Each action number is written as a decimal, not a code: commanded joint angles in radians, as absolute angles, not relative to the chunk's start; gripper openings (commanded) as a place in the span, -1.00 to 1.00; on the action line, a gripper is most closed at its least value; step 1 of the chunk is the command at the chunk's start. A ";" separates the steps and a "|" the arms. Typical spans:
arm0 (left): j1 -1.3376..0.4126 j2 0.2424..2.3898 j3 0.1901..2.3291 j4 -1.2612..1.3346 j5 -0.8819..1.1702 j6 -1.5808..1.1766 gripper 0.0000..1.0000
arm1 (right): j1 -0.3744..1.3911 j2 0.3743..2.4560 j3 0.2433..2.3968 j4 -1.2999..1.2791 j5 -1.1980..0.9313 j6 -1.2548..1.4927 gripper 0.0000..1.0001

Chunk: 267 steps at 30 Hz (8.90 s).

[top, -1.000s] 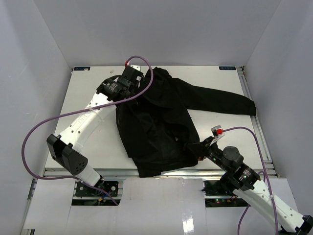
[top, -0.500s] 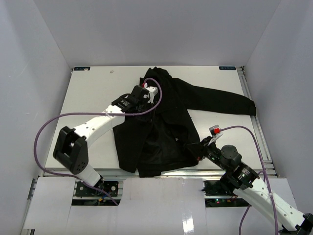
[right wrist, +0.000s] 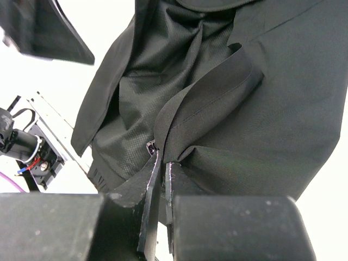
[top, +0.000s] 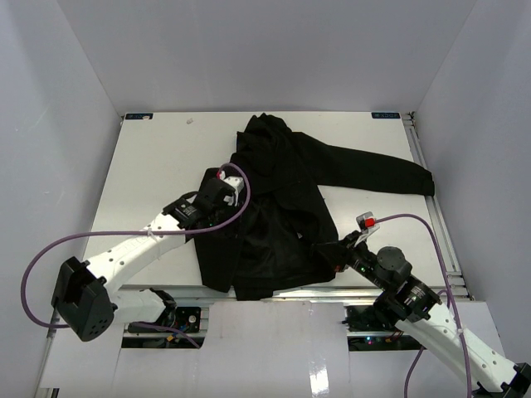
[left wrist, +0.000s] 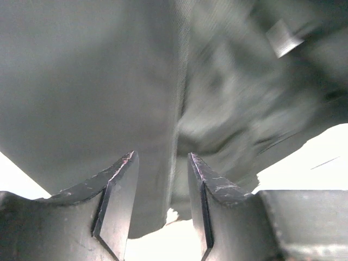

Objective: Zip up the jacket

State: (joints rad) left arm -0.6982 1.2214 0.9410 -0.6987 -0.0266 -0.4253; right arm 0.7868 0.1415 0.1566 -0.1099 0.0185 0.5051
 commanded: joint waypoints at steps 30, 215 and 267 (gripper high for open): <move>-0.913 1.398 1.025 -0.746 -0.324 -0.638 -1.00 | 0.792 0.101 0.204 -0.126 -0.008 0.480 -0.84; -1.075 1.228 0.737 -0.617 -0.064 -0.736 -0.13 | 0.792 0.010 0.224 -0.225 -0.011 0.492 -0.84; -1.122 1.495 0.838 -0.612 -0.059 -0.745 0.17 | 0.792 0.031 0.216 -0.208 -0.017 0.493 -0.85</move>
State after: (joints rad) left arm -1.0802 1.4480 0.7962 -0.6209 -0.0420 -0.7146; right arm 0.7868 0.0497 0.2005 -0.2334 -0.0220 0.4969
